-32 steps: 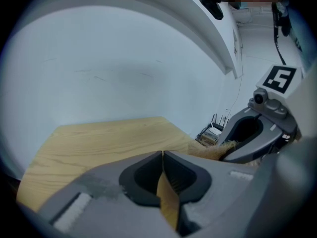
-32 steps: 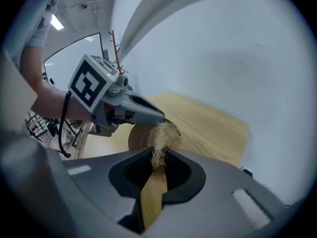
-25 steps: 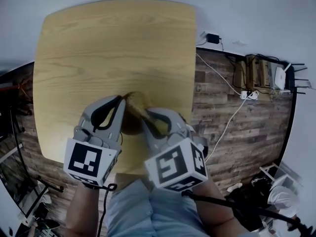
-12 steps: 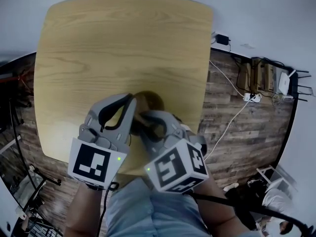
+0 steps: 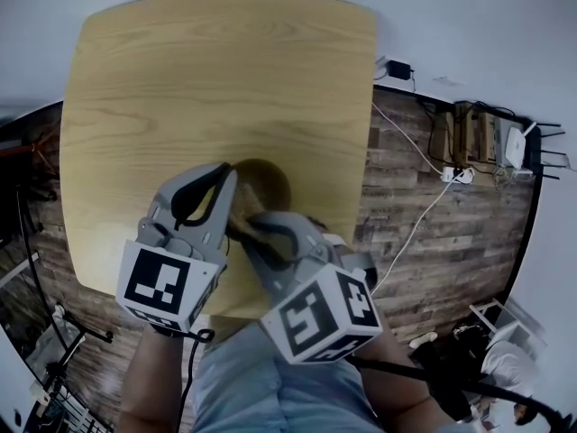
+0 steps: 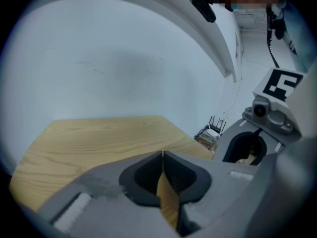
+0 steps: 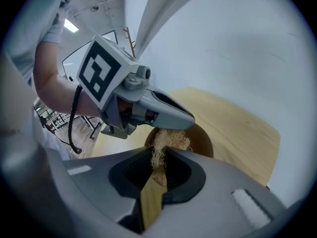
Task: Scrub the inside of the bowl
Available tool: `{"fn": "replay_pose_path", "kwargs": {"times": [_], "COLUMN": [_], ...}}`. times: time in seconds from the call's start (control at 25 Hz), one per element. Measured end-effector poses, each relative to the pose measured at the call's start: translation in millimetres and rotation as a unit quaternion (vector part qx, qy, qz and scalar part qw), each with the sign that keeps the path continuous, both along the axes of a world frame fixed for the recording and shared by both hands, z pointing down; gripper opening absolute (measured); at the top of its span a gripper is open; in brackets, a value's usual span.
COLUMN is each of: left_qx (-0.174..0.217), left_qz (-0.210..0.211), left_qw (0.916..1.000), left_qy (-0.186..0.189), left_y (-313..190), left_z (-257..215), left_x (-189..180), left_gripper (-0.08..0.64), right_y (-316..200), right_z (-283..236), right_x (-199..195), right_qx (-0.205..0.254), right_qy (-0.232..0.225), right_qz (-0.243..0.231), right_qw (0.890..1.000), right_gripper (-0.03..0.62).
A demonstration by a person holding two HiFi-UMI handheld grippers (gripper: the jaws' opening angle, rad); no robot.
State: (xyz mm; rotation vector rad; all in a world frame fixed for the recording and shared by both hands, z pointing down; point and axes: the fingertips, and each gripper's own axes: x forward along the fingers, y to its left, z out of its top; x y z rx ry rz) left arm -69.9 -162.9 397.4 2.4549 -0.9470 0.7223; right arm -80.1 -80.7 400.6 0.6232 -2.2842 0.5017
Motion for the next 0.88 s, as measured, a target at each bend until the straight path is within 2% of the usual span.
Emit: {"fn": "replay_pose_path", "kwargs": {"times": [0.28, 0.52, 0.88], "left_qx": [0.015, 0.007, 0.044], "left_qz": [0.001, -0.039, -0.079], "left_qw": [0.9999, 0.9989, 0.9958], "left_qy": [0.005, 0.024, 0.014], "left_y": [-1, -1, 8], "left_z": [2, 13, 2], "left_x": [-4, -17, -31], "left_gripper": [0.032, 0.035, 0.058], "right_y": [20, 37, 47], "right_z": [-18, -37, -50], "right_x": [10, 16, 43], "right_qx": [0.002, 0.016, 0.043], "right_qy": [0.001, -0.014, -0.016], "right_qz": [-0.009, -0.002, 0.041], "right_qw": [1.0, 1.0, 0.998], "right_gripper": [0.051, 0.052, 0.054]}}
